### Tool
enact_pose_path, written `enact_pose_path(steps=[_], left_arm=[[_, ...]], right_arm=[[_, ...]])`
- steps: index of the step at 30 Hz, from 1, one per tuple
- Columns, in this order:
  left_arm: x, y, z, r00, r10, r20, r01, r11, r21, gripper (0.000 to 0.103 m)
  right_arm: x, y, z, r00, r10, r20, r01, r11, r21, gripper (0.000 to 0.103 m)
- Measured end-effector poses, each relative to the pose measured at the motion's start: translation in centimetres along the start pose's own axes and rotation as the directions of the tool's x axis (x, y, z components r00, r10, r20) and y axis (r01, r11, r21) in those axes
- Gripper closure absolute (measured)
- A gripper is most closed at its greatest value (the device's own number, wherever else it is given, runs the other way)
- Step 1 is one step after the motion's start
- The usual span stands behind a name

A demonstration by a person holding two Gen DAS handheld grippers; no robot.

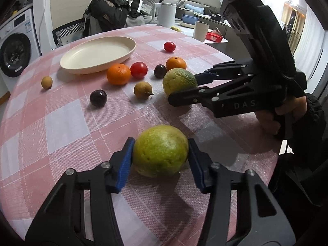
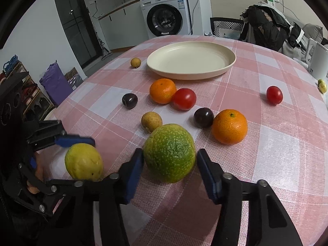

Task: Organize fruits
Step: 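Grasp the yellow lemon with the left tool while the right tool grasps the large green citrus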

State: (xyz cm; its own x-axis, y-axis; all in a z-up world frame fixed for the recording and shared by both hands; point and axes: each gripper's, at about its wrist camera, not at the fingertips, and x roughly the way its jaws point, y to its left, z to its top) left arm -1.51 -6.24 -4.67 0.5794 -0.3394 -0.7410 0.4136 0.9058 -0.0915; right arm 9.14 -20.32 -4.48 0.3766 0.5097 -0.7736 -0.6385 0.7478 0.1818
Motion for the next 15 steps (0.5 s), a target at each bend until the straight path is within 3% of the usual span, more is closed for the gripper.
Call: enact_pose_path(steps=[1,15], left_arm=[[0.0,0.1,0.0,1.0,-0.003,0.0,0.003,1.0,-0.004,0.055],[-1.0,3.4,1.5,0.994,0.088,0.071,-0.078,0.988,-0.132,0.055]], right_arm=[[0.0,0.0,0.0,1.0,0.001,0.0,-0.001,1.0,0.0,0.054],[-0.9,0.7,0.6,0.997,-0.064,0.054,0.065,0.997,-0.032,0.055]])
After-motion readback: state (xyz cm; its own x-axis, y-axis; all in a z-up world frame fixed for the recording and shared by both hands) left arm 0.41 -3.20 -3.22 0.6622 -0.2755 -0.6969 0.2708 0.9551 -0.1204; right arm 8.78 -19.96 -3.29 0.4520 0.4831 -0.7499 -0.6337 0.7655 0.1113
